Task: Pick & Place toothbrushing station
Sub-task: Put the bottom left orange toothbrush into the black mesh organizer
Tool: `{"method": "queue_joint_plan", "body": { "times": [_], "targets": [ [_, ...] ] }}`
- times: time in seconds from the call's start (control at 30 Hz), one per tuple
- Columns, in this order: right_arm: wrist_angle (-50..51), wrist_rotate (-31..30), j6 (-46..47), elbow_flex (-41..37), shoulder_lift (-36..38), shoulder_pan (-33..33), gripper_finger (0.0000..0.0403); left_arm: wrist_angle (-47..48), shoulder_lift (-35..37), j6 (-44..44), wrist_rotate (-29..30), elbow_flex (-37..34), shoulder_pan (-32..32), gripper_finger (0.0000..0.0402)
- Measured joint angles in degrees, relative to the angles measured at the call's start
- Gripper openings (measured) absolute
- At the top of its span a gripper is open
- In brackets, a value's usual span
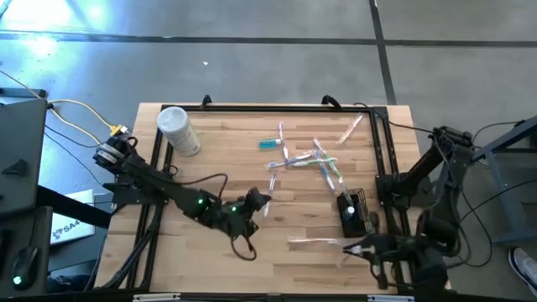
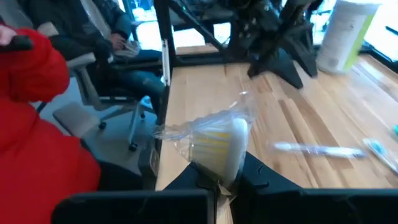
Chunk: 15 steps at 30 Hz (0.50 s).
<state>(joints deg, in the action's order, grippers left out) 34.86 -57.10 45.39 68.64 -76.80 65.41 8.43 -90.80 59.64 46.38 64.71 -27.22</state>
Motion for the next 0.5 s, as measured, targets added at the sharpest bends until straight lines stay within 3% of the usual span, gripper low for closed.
{"method": "queue_joint_plan", "body": {
  "times": [0.1, 0.23, 0.5],
  "targets": [
    [10.2, -3.1, 9.8, 0.0, 0.4, 2.4, 0.0005, 2.5, 0.2, -4.9, -5.9, 0.0, 2.4, 0.0173],
    [21.7, -2.5, 21.8, 0.0, 0.5, 3.0, 0.0005, 5.1, 0.1, -10.0, -11.7, 0.0, 4.9, 0.0173],
    [38.7, 3.2, 29.9, 5.6, 0.6, 0.8, 0.0004, 6.7, 0.1, -17.8, -21.1, 0.0, 8.3, 0.0173]
  ]
}}
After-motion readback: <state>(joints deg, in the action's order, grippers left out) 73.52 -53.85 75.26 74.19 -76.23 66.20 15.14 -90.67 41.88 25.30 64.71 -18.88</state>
